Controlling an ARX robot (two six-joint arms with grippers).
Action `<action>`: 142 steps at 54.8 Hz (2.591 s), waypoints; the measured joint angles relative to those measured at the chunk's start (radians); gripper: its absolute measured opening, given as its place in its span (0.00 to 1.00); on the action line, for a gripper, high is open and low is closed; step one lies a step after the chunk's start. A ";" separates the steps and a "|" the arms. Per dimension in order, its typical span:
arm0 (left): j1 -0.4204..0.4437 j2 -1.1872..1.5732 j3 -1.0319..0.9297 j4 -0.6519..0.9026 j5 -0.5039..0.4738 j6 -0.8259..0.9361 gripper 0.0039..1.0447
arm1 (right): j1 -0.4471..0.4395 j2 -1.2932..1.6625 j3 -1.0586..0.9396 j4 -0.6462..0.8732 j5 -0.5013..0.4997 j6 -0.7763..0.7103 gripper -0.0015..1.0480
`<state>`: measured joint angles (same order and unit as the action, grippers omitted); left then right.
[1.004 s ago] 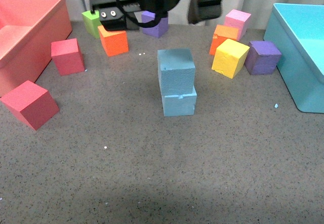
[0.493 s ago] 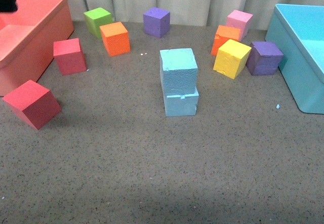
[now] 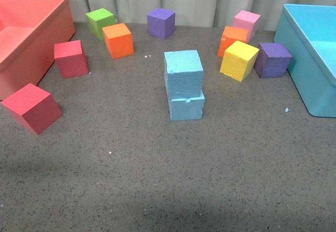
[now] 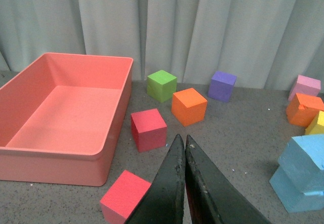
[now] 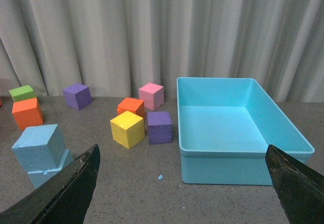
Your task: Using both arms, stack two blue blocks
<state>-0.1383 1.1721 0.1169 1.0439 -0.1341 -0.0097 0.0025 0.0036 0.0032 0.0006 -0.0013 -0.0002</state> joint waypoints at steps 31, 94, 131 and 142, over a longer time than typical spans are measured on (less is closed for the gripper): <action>0.135 -0.426 -0.097 -0.327 0.132 0.002 0.03 | 0.000 0.000 0.000 0.000 0.000 0.000 0.91; 0.135 -0.983 -0.098 -0.851 0.132 0.002 0.03 | 0.000 0.000 0.000 0.000 0.000 0.000 0.91; 0.135 -1.168 -0.098 -1.042 0.134 0.002 0.69 | 0.000 0.000 0.000 0.000 0.000 0.000 0.91; 0.135 -1.168 -0.098 -1.042 0.134 0.005 0.94 | 0.000 0.000 0.000 0.000 0.000 0.000 0.91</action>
<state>-0.0029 0.0044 0.0193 0.0021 -0.0006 -0.0051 0.0025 0.0036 0.0032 0.0006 -0.0010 -0.0002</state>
